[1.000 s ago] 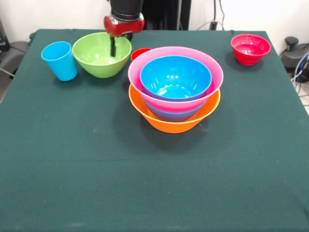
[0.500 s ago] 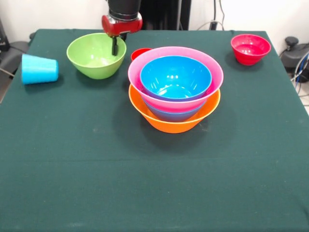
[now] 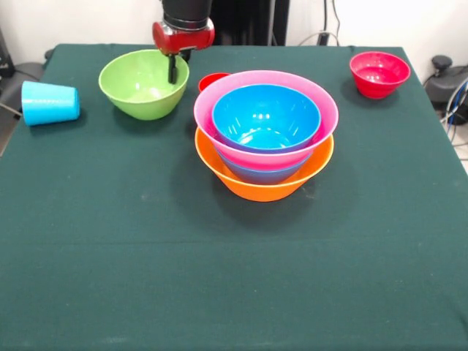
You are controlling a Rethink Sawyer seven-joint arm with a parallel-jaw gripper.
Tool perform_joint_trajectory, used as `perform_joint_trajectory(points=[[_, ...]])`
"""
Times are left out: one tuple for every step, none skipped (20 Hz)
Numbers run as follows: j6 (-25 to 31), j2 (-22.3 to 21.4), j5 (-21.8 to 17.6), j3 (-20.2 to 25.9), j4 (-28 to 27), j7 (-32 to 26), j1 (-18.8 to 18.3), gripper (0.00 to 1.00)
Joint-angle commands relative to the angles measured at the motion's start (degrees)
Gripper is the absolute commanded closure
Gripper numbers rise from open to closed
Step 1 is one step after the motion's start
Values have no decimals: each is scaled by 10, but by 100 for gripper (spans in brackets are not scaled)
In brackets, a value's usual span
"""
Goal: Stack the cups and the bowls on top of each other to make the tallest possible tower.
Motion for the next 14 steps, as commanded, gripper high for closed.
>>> perform_joint_trajectory(points=[[33, -42, 69, 65, 11, -6, -4, 100], [43, -56, 83, 71, 21, -12, -5, 100], [60, -80, 108, 79, 35, -16, -2, 100], [68, -92, 122, 83, 43, -18, 1, 100], [83, -112, 146, 89, 56, -19, 6, 100], [90, -123, 160, 92, 63, -19, 10, 100], [102, -142, 183, 96, 74, -16, 19, 100], [116, -159, 203, 98, 82, -17, 26, 100], [130, -176, 224, 101, 90, -17, 33, 100], [140, -188, 237, 101, 94, -18, 39, 100], [160, -206, 260, 103, 98, -19, 49, 100], [170, -216, 271, 102, 99, -23, 55, 100], [191, -232, 289, 105, 100, -31, 62, 100], [201, -239, 299, 106, 100, -35, 66, 100]])
